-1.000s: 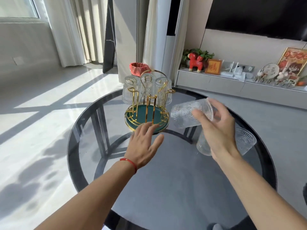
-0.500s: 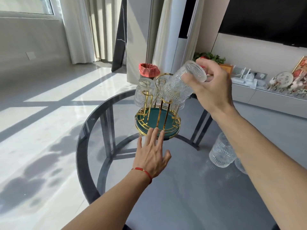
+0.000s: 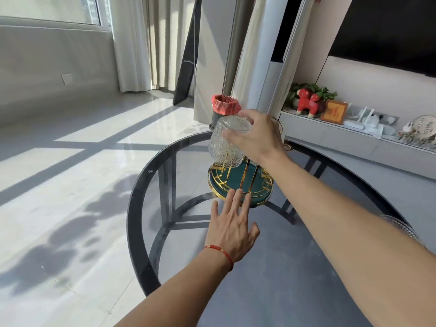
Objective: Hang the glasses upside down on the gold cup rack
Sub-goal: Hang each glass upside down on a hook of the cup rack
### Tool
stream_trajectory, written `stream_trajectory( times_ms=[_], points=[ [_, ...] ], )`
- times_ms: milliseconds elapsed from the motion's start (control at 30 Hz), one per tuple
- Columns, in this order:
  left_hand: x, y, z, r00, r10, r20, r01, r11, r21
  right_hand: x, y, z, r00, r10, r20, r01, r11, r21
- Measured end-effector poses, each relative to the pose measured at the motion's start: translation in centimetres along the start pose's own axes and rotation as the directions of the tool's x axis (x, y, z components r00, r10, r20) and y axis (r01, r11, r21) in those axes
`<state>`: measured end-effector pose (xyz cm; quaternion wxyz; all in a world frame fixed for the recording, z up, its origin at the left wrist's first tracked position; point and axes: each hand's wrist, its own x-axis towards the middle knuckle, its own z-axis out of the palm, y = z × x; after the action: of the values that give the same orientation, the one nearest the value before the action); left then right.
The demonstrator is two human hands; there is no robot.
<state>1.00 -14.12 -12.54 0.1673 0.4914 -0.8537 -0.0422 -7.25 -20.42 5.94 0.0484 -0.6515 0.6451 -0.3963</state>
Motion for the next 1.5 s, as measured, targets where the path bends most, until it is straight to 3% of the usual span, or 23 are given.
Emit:
stream_trajectory(
  times_ms=[167, 533, 700, 767, 833, 967, 1100, 1167, 1333, 1500],
  points=[
    [0.0, 0.1, -0.1, 1.000, -0.005, -0.003, 0.005, 1.000, -0.003, -0.7, 0.9, 1.6, 0.999, 0.035, 0.038, -0.029, 0.991, -0.134],
    [-0.1, 0.2, -0.3, 1.000, -0.010, 0.010, 0.010, 1.000, 0.009, -2.6, 1.7, 1.8, 0.991, 0.051, 0.122, -0.020, 0.970, -0.242],
    [0.1, 1.7, -1.7, 0.999, -0.027, -0.037, 0.030, 0.996, 0.084, -7.6, 2.3, -1.1, 0.991, -0.136, -0.013, 0.130, 0.970, -0.204],
    [0.1, 2.8, -2.3, 0.998, -0.008, -0.054, 0.014, 0.994, 0.113, -10.7, 3.4, -3.0, 0.987, -0.141, -0.079, 0.128, 0.980, -0.152],
    [0.1, 4.2, -2.5, 0.996, 0.039, -0.080, -0.034, 0.998, 0.058, -14.2, 4.8, -5.1, 0.987, -0.095, -0.130, 0.082, 0.992, -0.099],
    [0.0, 7.5, -2.6, 0.980, 0.171, -0.105, -0.196, 0.925, -0.324, -21.1, 8.3, -9.5, 0.978, 0.024, -0.208, -0.032, 0.999, -0.038],
    [-0.6, 10.9, -2.2, 0.973, 0.230, -0.025, -0.207, 0.817, -0.538, -23.6, 11.7, -13.1, 0.887, 0.395, -0.241, -0.354, 0.914, 0.197],
    [-0.7, 12.6, -2.1, 0.979, 0.205, 0.011, -0.155, 0.771, -0.617, -23.8, 13.0, -14.2, 0.852, 0.481, -0.206, -0.444, 0.873, 0.204],
    [1.7, 16.7, -2.1, 0.993, 0.104, 0.055, -0.037, 0.724, -0.689, -24.5, 14.9, -15.5, 0.821, 0.557, -0.125, -0.549, 0.830, 0.099],
    [4.0, 18.4, -2.3, 0.998, 0.029, 0.057, 0.010, 0.812, -0.584, -24.7, 15.8, -16.1, 0.810, 0.579, -0.095, -0.572, 0.815, 0.094]
  ],
)
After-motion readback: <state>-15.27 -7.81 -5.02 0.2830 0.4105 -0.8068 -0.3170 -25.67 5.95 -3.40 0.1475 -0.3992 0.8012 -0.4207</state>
